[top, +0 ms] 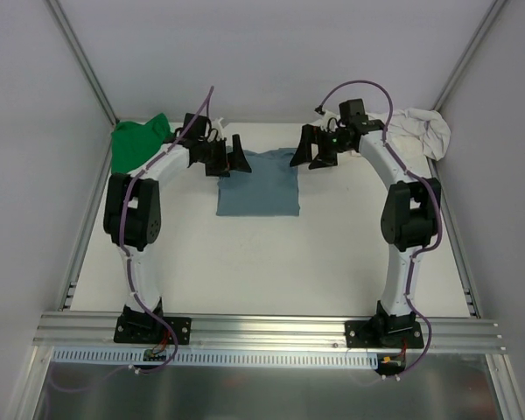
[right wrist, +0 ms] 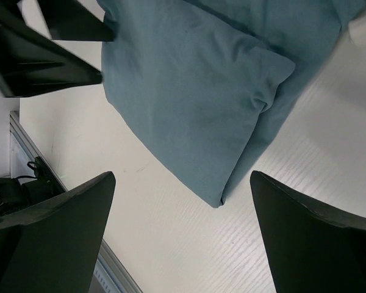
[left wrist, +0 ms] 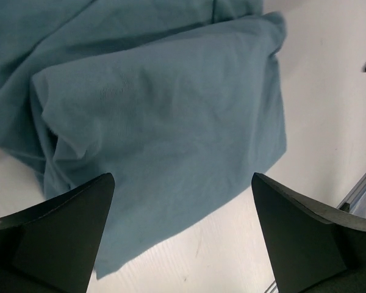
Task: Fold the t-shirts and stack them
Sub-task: Smooth out wrinkles on the folded tshirt
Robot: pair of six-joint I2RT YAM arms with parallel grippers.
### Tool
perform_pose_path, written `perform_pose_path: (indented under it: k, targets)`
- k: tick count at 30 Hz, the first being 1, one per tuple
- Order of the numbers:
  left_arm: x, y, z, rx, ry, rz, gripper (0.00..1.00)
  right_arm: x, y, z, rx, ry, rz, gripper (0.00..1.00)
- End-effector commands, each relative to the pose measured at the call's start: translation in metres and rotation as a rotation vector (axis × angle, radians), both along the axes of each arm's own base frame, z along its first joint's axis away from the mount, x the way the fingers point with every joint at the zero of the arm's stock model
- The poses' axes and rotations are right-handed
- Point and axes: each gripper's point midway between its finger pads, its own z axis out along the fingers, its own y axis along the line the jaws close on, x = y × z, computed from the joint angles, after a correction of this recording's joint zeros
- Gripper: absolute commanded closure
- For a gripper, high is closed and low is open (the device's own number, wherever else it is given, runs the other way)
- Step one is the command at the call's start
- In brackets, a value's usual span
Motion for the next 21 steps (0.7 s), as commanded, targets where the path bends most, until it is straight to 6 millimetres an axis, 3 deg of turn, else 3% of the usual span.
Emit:
perform_pose_path:
  k: [1, 8, 11, 13, 17, 21]
  targets:
    - [0.013, -0.024, 0.001, -0.025, -0.002, -0.022, 0.01, -0.01, 0.001, 0.04, 0.019, -0.09, 0.023, 0.01]
    - [0.036, -0.04, -0.009, -0.026, -0.026, 0.006, 0.01, -0.023, -0.003, 0.036, 0.006, -0.076, 0.028, 0.0]
    - [0.041, -0.032, -0.013, 0.017, -0.038, 0.04, 0.01, -0.027, -0.004, 0.035, 0.002, -0.071, 0.029, 0.01]
    - [0.046, -0.021, -0.026, 0.089, -0.026, 0.091, 0.01, -0.029, -0.005, 0.033, 0.001, -0.066, 0.03, 0.01]
    - [0.038, -0.001, -0.06, 0.174, 0.085, 0.132, 0.01, -0.027, -0.004, 0.035, 0.006, -0.072, 0.03, 0.0]
    - [0.035, 0.011, -0.065, 0.223, 0.085, 0.164, 0.01, -0.026, -0.002, 0.037, 0.016, -0.072, 0.028, 0.0]
